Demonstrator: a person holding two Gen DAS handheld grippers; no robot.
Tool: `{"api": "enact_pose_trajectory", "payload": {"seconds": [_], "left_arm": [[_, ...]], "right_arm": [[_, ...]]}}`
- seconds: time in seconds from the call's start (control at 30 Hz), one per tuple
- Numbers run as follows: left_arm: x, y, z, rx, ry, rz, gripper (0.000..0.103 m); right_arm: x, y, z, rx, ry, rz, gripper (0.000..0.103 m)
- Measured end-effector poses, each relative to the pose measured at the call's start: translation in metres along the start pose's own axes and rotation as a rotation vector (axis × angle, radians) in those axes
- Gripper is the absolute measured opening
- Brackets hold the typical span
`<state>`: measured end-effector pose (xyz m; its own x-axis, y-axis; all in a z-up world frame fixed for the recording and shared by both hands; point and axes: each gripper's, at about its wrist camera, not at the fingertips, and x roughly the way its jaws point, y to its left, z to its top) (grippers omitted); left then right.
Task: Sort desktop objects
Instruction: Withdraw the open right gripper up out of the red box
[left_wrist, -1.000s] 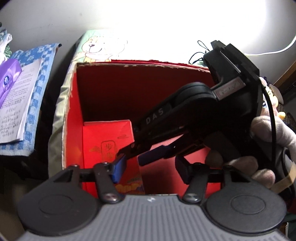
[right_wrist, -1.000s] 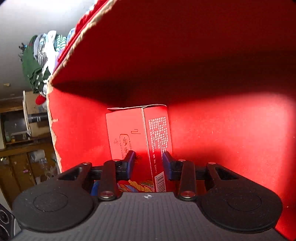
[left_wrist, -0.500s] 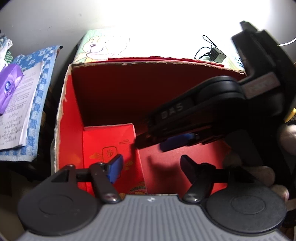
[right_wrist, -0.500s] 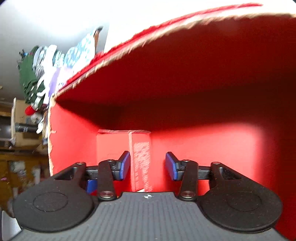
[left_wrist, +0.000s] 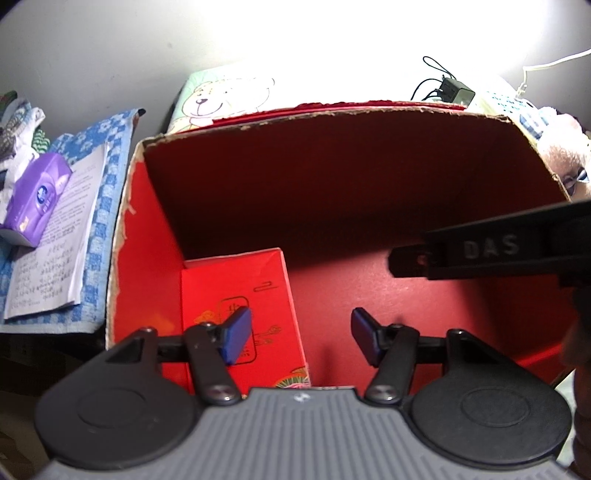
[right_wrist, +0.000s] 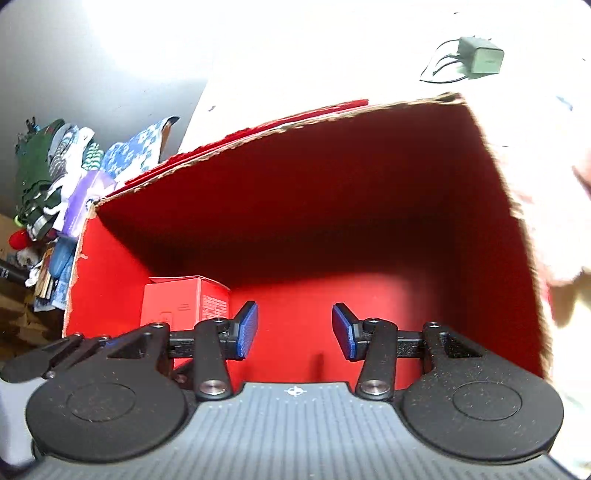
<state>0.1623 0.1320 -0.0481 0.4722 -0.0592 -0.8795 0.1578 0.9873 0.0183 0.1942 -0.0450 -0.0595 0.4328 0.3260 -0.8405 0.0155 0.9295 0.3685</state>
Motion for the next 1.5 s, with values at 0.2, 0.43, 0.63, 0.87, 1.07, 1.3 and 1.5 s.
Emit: {"api": "enact_pose_trajectory", "payload": {"seconds": [0.2, 0.43, 0.63, 0.87, 1.07, 1.3, 1.5], "left_arm": [[-0.002, -0.003, 0.0, 0.001, 0.002, 0.027, 0.063], [-0.004, -0.008, -0.002, -0.003, -0.005, 0.046, 0.063], [-0.007, -0.014, -0.004, 0.004, -0.025, 0.089, 0.063], [-0.012, -0.021, -0.006, 0.008, -0.041, 0.12, 0.066], [-0.014, -0.026, -0.009, 0.011, -0.041, 0.131, 0.069], [-0.01, -0.028, -0.012, 0.006, -0.027, 0.154, 0.069], [-0.008, -0.026, -0.014, -0.006, -0.017, 0.157, 0.069]], "right_arm": [[-0.003, -0.007, -0.003, 0.034, -0.034, -0.005, 0.048], [-0.011, 0.0, -0.011, 0.001, -0.082, -0.061, 0.048], [-0.027, -0.003, -0.023, -0.018, -0.124, -0.076, 0.048], [-0.035, -0.005, -0.03, -0.033, -0.172, -0.096, 0.048], [-0.041, -0.006, -0.038, -0.041, -0.193, -0.099, 0.045], [-0.05, -0.007, -0.046, -0.05, -0.217, -0.094, 0.04], [-0.056, -0.009, -0.053, -0.062, -0.236, -0.085, 0.038]]}}
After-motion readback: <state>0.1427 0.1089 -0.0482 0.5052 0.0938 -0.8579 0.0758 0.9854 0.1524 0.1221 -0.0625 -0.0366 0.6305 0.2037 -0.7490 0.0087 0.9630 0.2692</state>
